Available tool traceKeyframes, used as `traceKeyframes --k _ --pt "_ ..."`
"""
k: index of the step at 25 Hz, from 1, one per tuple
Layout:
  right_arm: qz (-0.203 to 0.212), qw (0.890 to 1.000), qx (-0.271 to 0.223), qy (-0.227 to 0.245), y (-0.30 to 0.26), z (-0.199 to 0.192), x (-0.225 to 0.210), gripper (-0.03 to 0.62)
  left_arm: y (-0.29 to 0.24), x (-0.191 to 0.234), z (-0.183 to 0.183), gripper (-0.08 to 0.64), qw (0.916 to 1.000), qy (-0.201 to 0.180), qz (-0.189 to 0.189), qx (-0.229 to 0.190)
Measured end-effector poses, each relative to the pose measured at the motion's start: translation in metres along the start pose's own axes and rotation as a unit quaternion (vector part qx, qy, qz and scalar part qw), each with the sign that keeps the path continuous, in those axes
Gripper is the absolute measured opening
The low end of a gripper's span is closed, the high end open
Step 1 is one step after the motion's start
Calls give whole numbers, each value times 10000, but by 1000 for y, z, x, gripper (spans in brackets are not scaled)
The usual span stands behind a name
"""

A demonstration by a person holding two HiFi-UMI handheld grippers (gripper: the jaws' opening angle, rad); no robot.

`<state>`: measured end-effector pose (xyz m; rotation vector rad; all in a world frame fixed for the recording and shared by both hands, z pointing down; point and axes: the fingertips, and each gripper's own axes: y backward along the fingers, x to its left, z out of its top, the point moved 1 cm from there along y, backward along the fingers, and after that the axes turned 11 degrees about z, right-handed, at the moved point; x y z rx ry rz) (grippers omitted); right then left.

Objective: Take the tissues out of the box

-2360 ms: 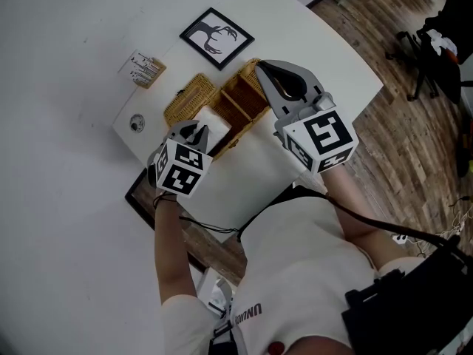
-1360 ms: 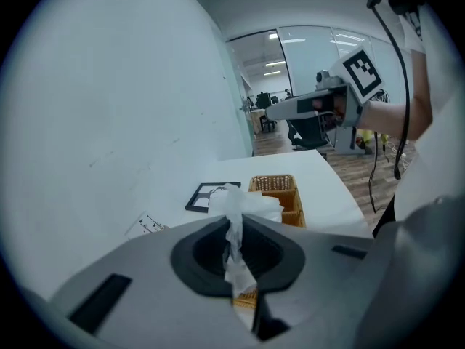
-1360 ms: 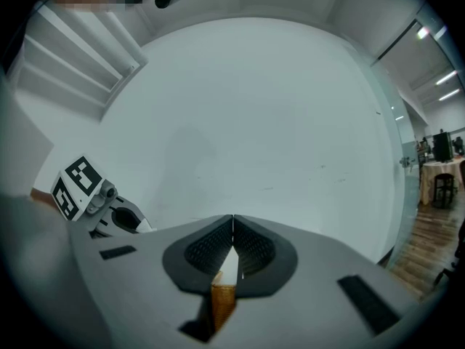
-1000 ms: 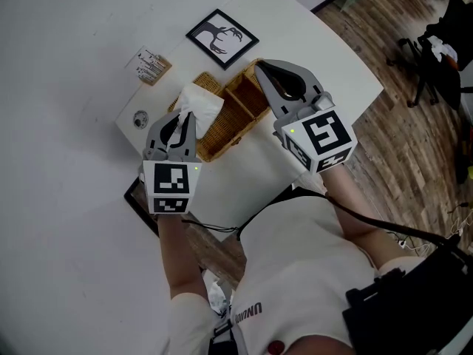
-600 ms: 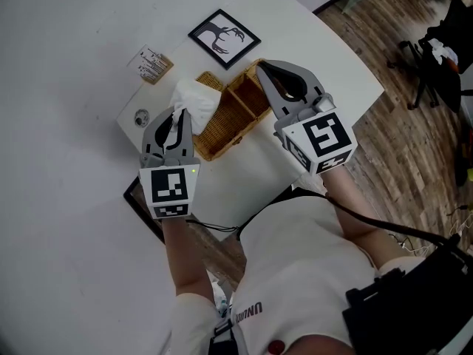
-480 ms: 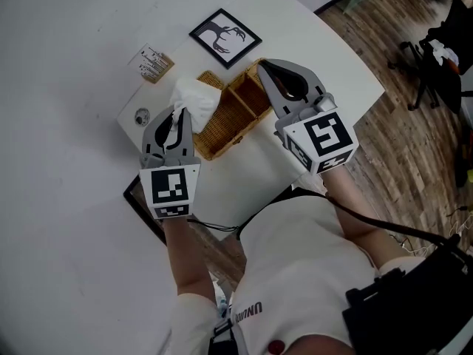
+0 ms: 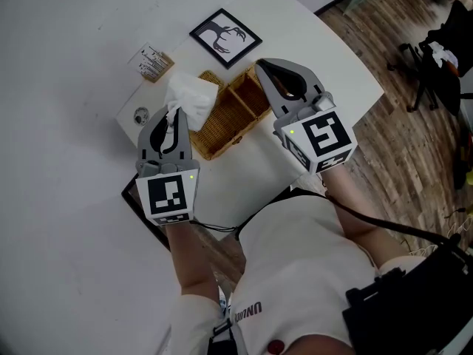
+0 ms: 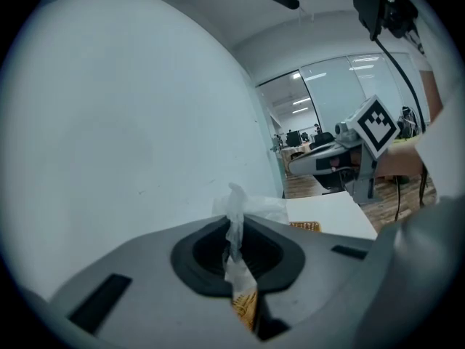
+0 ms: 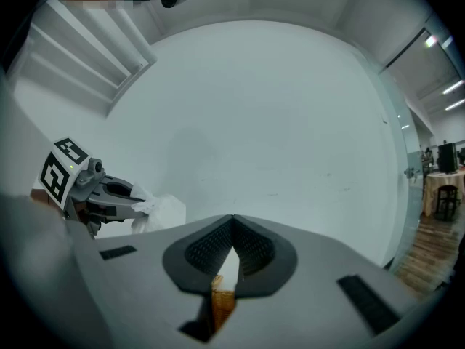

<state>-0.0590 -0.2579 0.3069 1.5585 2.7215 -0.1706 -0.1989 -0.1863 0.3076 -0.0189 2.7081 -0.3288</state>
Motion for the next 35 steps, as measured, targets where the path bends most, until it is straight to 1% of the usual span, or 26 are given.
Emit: traceKeyframes --k 12,15,17,21,25,32,35 --pt "92 9998 84 143 -3 -2 5 18 3 5 4 20 9998 138 129 -100" --pt "98 9998 95 145 -3 -3 5 18 4 4 4 20 9998 100 121 -92" --pt "100 9998 100 148 -4 -3 6 18 4 5 5 18 9997 150 133 -117" --pt "98 9998 114 141 -4 -4 6 18 4 5 4 19 9998 70 115 -119" --pt "98 9998 121 134 -3 -5 6 18 5 6 6 18 9997 153 144 -123" --pt "83 9998 115 123 -4 -5 4 19 5 5 7 19 9997 167 139 -135" --pt "83 9998 118 119 -4 -5 4 18 5 5 7 18 9998 93 118 -122"
